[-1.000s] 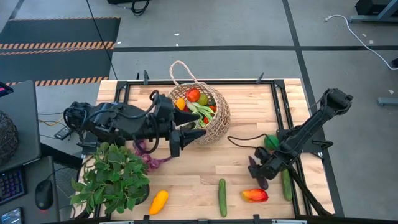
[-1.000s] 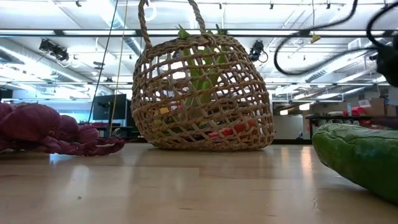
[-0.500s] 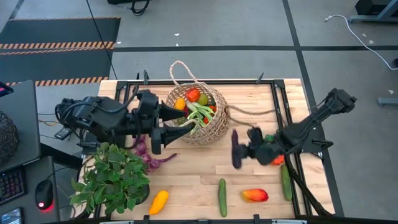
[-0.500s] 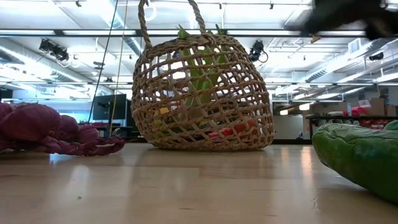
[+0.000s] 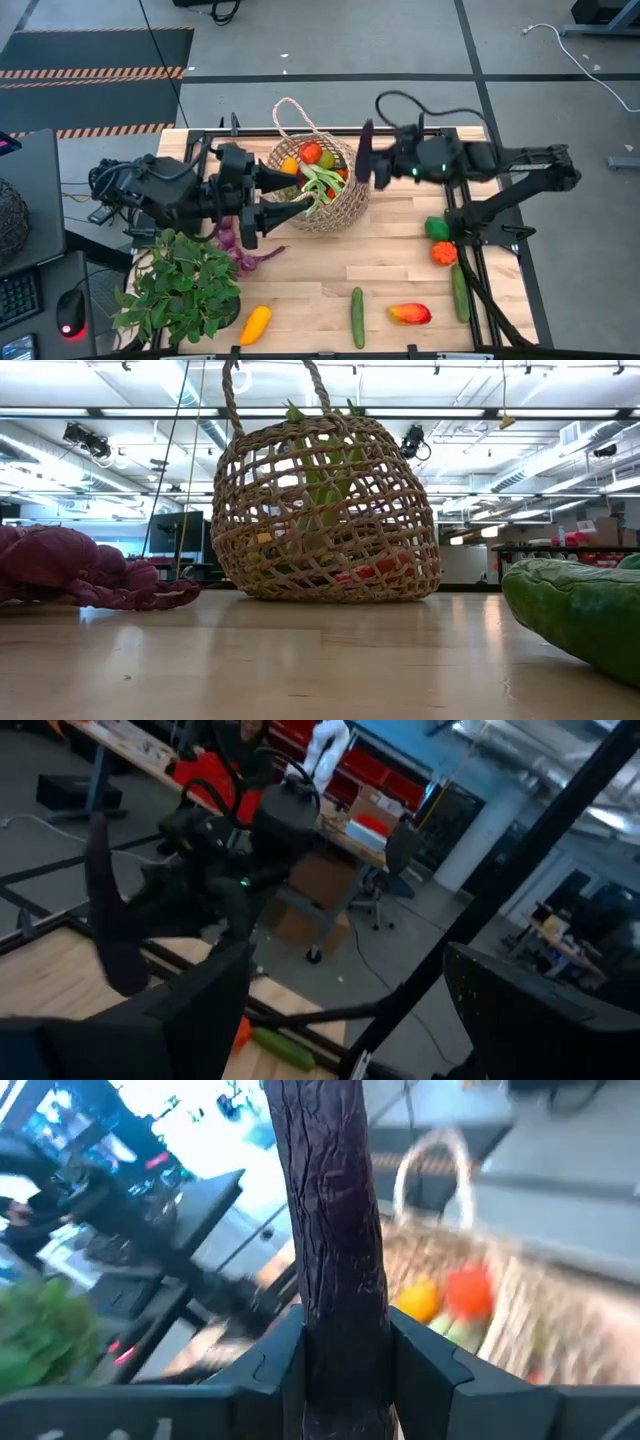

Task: Build produce basket
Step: Put the eggplant into the brown basket

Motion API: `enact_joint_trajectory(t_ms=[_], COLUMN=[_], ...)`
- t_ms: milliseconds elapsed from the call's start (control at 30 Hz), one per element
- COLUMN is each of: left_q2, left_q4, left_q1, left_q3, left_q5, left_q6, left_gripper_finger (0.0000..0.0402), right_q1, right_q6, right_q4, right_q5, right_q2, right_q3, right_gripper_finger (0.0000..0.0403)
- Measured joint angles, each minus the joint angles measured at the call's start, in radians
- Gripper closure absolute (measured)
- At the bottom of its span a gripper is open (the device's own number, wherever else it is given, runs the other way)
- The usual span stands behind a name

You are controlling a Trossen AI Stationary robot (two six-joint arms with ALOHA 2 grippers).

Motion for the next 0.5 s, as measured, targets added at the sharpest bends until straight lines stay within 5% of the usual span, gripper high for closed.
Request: enact_joint_trajectory(t_ms=[233, 500], left_q2=[0.008, 0.009], left_q4=[0.012, 0.079], left_q1=[0.02, 0.02], left_q3=[-0.001, -0.001], left_q5=[-0.016, -0.093], left_q6=[-0.048, -0.049], left_gripper_finger=[0.0068, 0.0068], right_q1=[-0.175, -0.243], right_q6=[-0.146, -0.247], right_q4=[0.114, 0.309], right_q5=[-0.222, -0.438], right_q2=[0.022, 0.152], right_q3=[0.007, 0.006], right_gripper_finger=[0.0282, 0.0282])
